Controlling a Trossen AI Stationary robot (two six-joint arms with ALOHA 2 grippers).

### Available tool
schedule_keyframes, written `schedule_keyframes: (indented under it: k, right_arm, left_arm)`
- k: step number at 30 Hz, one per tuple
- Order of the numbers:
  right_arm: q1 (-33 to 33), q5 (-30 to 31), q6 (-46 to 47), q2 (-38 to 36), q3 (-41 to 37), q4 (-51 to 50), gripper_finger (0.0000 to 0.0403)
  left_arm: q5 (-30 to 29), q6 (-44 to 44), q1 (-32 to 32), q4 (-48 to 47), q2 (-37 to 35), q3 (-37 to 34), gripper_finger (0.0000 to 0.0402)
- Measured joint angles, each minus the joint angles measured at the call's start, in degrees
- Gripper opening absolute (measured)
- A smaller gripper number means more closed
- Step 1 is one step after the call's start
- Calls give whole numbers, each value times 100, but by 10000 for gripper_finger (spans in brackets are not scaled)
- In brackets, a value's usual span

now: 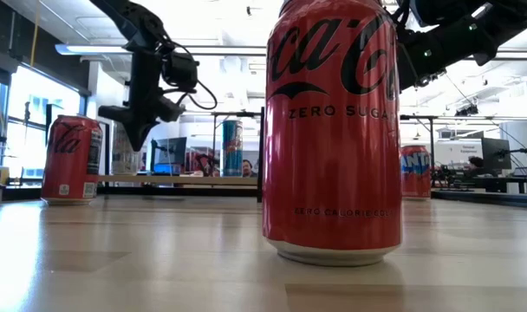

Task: Place canned beverage on shelf
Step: Put the bottom white and yellow soda can on the shelf

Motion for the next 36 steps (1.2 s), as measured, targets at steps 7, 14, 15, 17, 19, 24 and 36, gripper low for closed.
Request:
schedule_keyframes:
  k: [7,14,15,17,19,24,36]
  right_arm:
    - [-1,0,-1,1,0,0,0]
    - [-2,0,-8,1,0,0,0]
    - [0,0,-10,2,0,-1,0]
    - [-2,0,-11,2,0,1,0]
    - [-1,0,-17,0,0,0,0]
    - [-1,0,-20,0,0,-1,0]
    - [-2,0,-21,2,0,0,0]
  left_arm:
    - [-263,156,158,340,0,0,0]
    - [-283,246,120,687,0,0,0]
    - [-295,244,120,734,0,0,0]
    - [-358,187,126,819,0,0,0]
    - [-454,87,126,848,-43,0,0]
    - [-405,-296,-85,424,-476,176,0]
    - [507,-2320,-291,-1323,-1084,445,0]
